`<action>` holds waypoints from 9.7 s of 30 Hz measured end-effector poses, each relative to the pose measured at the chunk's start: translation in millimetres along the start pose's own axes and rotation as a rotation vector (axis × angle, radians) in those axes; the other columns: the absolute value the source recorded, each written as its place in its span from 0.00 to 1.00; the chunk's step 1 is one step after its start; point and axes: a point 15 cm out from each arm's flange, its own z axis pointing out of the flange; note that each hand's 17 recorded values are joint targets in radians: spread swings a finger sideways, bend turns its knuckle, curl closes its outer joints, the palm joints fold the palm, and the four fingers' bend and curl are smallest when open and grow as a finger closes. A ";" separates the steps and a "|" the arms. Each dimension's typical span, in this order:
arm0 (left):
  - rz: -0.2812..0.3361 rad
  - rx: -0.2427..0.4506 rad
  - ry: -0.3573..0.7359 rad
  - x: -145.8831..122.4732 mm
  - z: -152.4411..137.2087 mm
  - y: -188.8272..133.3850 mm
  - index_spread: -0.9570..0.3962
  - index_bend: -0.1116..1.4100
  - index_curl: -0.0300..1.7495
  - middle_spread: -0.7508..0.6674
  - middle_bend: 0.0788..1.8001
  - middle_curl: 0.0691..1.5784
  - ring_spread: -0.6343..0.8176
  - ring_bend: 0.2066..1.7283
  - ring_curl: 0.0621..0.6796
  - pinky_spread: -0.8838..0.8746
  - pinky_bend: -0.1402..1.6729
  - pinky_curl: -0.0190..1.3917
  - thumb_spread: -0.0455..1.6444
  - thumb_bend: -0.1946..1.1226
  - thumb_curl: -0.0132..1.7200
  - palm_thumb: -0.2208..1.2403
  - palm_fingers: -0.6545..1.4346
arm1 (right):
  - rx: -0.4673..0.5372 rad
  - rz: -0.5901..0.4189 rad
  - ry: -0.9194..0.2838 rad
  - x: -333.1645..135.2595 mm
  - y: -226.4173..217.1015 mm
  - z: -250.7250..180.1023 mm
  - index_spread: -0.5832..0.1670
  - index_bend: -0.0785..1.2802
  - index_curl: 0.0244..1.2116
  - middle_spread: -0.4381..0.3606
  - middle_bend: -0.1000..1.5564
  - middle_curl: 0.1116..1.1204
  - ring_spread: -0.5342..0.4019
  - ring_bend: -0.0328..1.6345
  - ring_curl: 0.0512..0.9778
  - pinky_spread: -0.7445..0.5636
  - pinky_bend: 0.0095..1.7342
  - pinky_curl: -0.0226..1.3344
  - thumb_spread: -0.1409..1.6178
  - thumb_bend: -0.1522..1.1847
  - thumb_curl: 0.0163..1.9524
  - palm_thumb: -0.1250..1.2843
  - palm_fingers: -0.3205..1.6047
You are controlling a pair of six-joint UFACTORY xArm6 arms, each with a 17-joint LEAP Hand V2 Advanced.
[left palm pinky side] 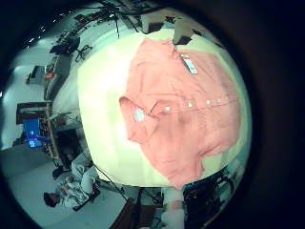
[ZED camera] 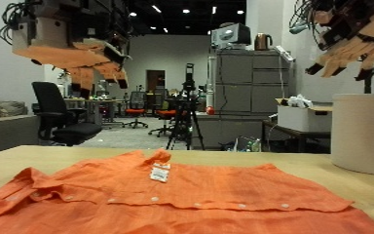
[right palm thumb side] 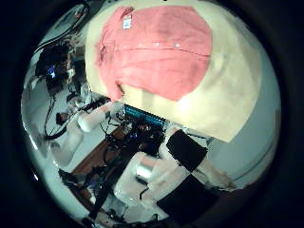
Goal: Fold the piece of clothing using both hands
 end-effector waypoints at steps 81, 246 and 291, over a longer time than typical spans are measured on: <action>0.141 -0.194 -0.326 3.2 185.9 69.5 0.61 0.19 0.17 0.37 0.37 0.32 0.24 0.42 0.51 0.31 0.40 0.33 0.60 0.14 0.19 0.38 0.74 | -0.044 -0.046 -0.025 -4.3 -11.9 6.8 0.34 0.18 0.23 0.58 0.17 0.20 0.76 0.18 0.23 0.78 0.16 0.25 0.77 0.10 0.13 0.53 0.23; 0.264 -0.111 -0.276 -96.5 65.8 -220.4 0.56 0.17 0.42 0.47 0.07 0.41 0.34 0.41 0.70 0.35 0.37 0.54 0.61 0.11 0.15 0.34 0.27 | 0.469 0.241 0.062 47.6 -351.6 14.0 0.24 0.30 0.53 0.43 0.43 0.43 0.49 0.55 0.38 0.60 0.47 0.43 0.76 0.09 0.17 0.58 0.16; 0.139 -0.133 -0.009 -16.8 86.5 -98.0 0.68 0.19 0.20 0.71 0.05 0.13 0.77 0.16 0.31 0.80 0.20 0.26 0.58 0.13 0.18 0.28 0.30 | 0.118 0.036 0.046 6.5 -237.9 37.4 0.26 0.18 0.24 0.50 0.18 0.22 0.76 0.21 0.18 0.81 0.18 0.24 0.69 0.10 0.13 0.46 0.20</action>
